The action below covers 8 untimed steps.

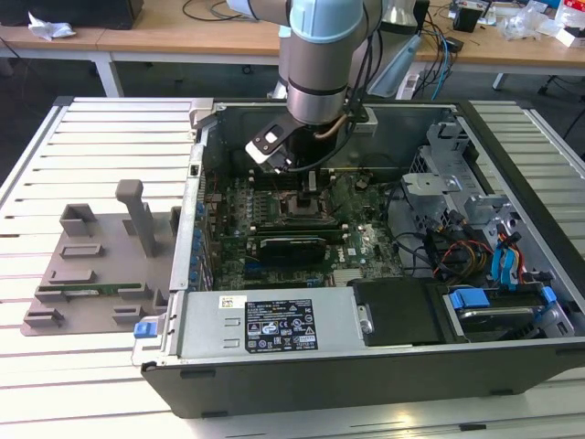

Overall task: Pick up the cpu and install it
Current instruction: 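Place the cpu into insertion slot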

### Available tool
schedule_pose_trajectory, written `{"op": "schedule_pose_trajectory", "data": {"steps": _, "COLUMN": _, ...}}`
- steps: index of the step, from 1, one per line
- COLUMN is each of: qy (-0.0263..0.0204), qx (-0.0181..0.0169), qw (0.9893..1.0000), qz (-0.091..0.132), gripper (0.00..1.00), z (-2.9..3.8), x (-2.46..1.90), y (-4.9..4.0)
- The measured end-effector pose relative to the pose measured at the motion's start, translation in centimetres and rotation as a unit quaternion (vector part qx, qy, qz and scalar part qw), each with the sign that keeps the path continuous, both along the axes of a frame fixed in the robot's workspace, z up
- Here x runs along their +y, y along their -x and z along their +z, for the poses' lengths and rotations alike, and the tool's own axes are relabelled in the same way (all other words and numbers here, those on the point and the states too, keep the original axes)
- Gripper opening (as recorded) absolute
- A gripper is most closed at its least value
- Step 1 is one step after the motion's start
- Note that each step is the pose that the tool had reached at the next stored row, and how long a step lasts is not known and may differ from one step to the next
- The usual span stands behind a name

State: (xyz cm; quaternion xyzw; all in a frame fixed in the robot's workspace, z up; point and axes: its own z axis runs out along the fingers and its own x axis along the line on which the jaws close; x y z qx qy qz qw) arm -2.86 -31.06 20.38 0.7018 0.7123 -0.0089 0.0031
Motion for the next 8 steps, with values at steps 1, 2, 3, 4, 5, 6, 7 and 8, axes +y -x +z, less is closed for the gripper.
{"op": "schedule_pose_trajectory", "data": {"steps": 1, "qy": 0.0000, "qx": 0.0000, "qw": 1.0000, "qz": 0.000, "gripper": 0.11, "z": 0.00, "x": 0.00, "y": -0.14}}
{"op": "schedule_pose_trajectory", "data": {"steps": 2, "qy": -0.0001, "qx": -0.0001, "qw": 1.0000, "qz": 0.000, "gripper": 0.11, "z": -0.01, "x": 0.01, "y": -0.24}}
{"op": "schedule_pose_trajectory", "data": {"steps": 3, "qy": -0.0001, "qx": -0.0002, "qw": 1.0000, "qz": 0.000, "gripper": 0.11, "z": 0.03, "x": 0.01, "y": -0.26}}
{"op": "schedule_pose_trajectory", "data": {"steps": 4, "qy": -0.0007, "qx": -0.0006, "qw": 1.0000, "qz": 0.000, "gripper": 0.11, "z": 0.12, "x": 0.03, "y": -0.27}}
{"op": "schedule_pose_trajectory", "data": {"steps": 5, "qy": -0.0006, "qx": -0.0004, "qw": 1.0000, "qz": 0.000, "gripper": 0.11, "z": 0.45, "x": 0.03, "y": -0.27}}
{"op": "schedule_pose_trajectory", "data": {"steps": 6, "qy": -0.0002, "qx": -0.0001, "qw": 1.0000, "qz": 0.000, "gripper": 0.11, "z": 0.71, "x": 0.01, "y": -0.26}}
{"op": "schedule_pose_trajectory", "data": {"steps": 7, "qy": -0.0002, "qx": -0.0002, "qw": 1.0000, "qz": 0.000, "gripper": 0.11, "z": 1.03, "x": 0.01, "y": -0.26}}
{"op": "schedule_pose_trajectory", "data": {"steps": 8, "qy": -0.0001, "qx": -0.0001, "qw": 1.0000, "qz": 0.000, "gripper": 0.11, "z": 1.30, "x": 0.01, "y": -0.26}}
